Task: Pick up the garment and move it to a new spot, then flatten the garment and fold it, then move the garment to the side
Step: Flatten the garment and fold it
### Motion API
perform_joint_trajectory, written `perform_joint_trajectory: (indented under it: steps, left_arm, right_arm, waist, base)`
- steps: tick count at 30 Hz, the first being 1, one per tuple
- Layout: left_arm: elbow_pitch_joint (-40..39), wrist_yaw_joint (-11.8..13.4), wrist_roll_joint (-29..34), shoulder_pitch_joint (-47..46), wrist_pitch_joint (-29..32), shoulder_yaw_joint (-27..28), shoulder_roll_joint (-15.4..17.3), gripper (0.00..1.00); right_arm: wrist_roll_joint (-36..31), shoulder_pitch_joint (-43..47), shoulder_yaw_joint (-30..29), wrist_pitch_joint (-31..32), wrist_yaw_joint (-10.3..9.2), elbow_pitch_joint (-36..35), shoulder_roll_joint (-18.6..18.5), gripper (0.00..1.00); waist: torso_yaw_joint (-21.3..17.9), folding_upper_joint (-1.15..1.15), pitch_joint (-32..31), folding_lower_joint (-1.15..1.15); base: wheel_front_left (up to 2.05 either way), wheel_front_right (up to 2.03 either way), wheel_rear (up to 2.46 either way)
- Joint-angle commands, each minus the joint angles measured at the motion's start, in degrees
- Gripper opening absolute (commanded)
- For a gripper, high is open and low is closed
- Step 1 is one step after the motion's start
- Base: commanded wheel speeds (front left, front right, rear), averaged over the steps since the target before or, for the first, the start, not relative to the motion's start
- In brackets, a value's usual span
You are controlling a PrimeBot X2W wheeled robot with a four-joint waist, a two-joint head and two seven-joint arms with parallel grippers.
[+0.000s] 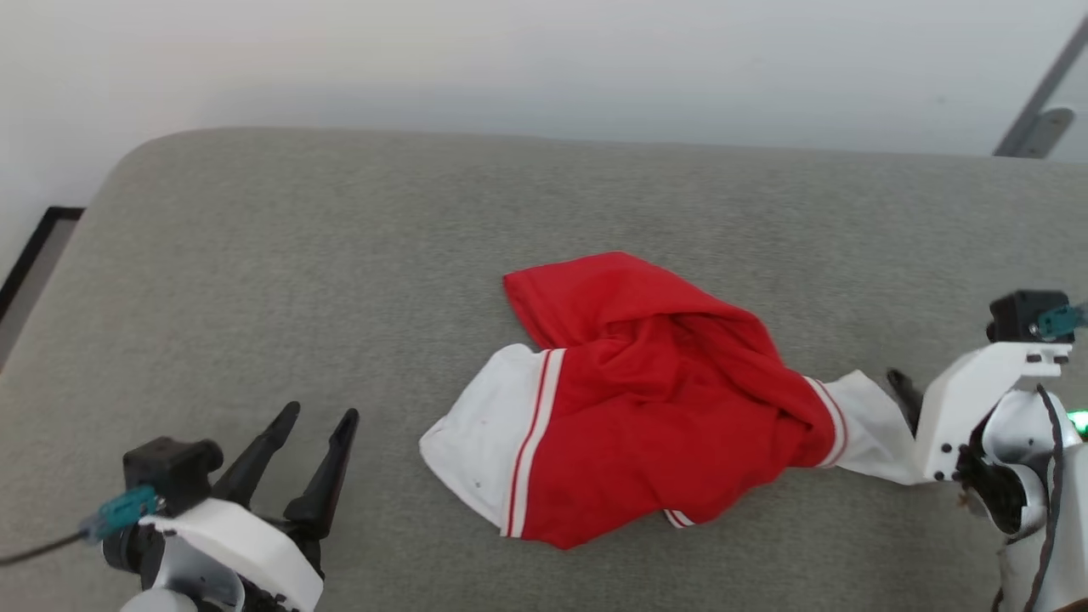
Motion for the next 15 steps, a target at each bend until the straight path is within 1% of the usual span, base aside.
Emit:
perform_joint_trajectory:
  steps: [1,4,8,10,15]
  left_arm:
    - [-0.1,-0.1,-0.4,-1.1,1.3,-0.3,0.4,1.0]
    - [0.0,0.2,-0.9,-2.1,4.7,-1.1,1.0,1.0]
    - [1.0,0.8,-1.7,-3.5,10.3,-2.6,1.7,1.0]
    - [1.9,1.6,-2.7,-4.0,13.4,-3.0,1.6,1.0]
    - [3.7,3.4,-2.8,-5.8,20.5,-4.5,2.2,1.0]
  right_arm:
    - [0.1,0.7,0.1,-1.6,-0.02,-1.5,0.5,1.0]
    - [-0.1,0.8,-0.3,-6.0,-0.01,-5.4,2.3,1.0]
    - [-0.1,1.1,1.7,-12.8,-0.01,-10.5,4.2,1.0]
    - [0.4,1.6,2.3,-16.8,-0.02,-12.6,4.7,1.0]
    - [1.1,2.9,4.7,-26.7,-0.01,-16.8,5.7,1.0]
  waist:
    - [-1.6,0.0,-0.2,0.0]
    - [-3.8,0.0,0.0,0.0]
    - [-6.7,0.0,0.5,0.0]
    - [-8.1,0.0,0.8,0.0]
    - [-11.1,0.0,1.7,0.0]
  base:
    - [0.0,0.0,0.0]
    - [0.0,0.0,0.0]
    - [0.0,0.0,0.0]
    - [0.0,0.0,0.0]
    - [0.0,0.0,0.0]
